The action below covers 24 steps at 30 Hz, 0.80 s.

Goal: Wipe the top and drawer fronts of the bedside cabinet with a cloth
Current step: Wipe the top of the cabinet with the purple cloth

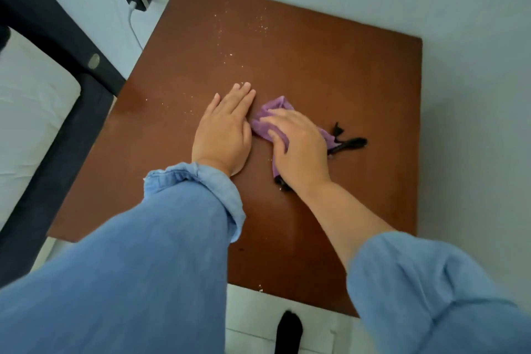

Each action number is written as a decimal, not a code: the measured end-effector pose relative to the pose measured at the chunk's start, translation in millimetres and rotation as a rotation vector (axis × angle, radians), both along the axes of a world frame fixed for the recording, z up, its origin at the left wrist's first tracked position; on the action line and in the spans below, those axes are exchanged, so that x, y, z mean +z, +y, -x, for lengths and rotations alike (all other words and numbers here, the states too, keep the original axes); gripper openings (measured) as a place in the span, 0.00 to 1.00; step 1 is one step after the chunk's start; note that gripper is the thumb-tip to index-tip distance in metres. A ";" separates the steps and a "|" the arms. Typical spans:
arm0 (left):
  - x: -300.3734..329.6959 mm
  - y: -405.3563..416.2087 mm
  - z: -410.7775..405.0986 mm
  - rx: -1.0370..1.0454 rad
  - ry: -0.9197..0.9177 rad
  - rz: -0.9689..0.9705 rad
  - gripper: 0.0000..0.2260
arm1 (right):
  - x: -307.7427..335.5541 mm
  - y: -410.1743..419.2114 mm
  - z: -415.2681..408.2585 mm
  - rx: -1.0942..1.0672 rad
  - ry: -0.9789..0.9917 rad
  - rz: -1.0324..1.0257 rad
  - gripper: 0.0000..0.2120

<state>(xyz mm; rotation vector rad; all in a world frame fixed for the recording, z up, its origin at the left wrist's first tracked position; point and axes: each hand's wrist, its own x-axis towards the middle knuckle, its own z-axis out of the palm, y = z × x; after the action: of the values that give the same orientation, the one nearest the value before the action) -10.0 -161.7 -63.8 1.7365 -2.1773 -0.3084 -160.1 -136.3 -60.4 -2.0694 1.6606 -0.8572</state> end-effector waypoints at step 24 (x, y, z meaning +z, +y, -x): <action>-1.0 139.8 -61.0 0.224 -0.003 0.016 0.25 | 14.5 28.2 -11.7 0.012 0.067 0.015 0.13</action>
<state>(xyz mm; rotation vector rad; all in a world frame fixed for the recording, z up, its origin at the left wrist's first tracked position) 51.0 -21.9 -64.8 1.9495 -1.9573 -0.2309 -148.3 -108.1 -45.9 -2.1382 1.6784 -0.8070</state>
